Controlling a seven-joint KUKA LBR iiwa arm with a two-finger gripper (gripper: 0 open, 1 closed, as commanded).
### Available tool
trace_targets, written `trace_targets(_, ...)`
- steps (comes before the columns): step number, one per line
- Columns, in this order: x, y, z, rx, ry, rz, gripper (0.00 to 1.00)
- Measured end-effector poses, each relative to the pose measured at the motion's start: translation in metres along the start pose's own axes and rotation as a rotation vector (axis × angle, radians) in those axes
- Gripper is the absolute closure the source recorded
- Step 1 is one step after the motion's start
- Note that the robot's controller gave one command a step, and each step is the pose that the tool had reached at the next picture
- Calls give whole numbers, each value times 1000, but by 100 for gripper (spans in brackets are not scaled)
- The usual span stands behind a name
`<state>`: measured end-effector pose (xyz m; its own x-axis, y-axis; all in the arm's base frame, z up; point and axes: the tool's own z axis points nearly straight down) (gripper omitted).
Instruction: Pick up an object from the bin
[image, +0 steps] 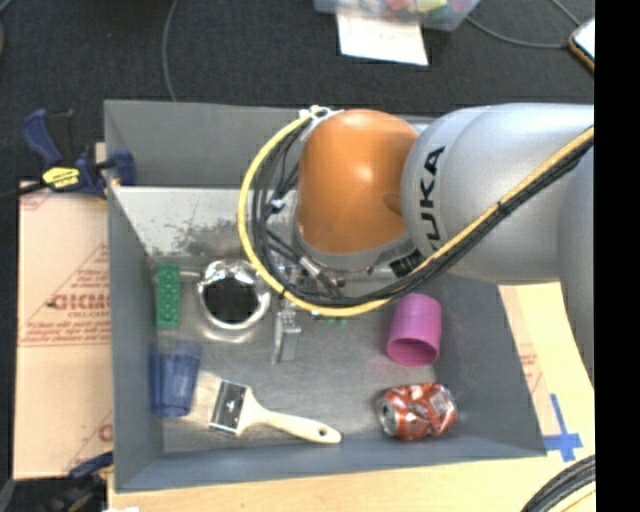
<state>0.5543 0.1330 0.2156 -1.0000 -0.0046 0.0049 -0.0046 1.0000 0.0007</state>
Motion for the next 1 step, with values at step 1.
trace_targets(1, -2, -1, -5, -1, -8, 5, 0)
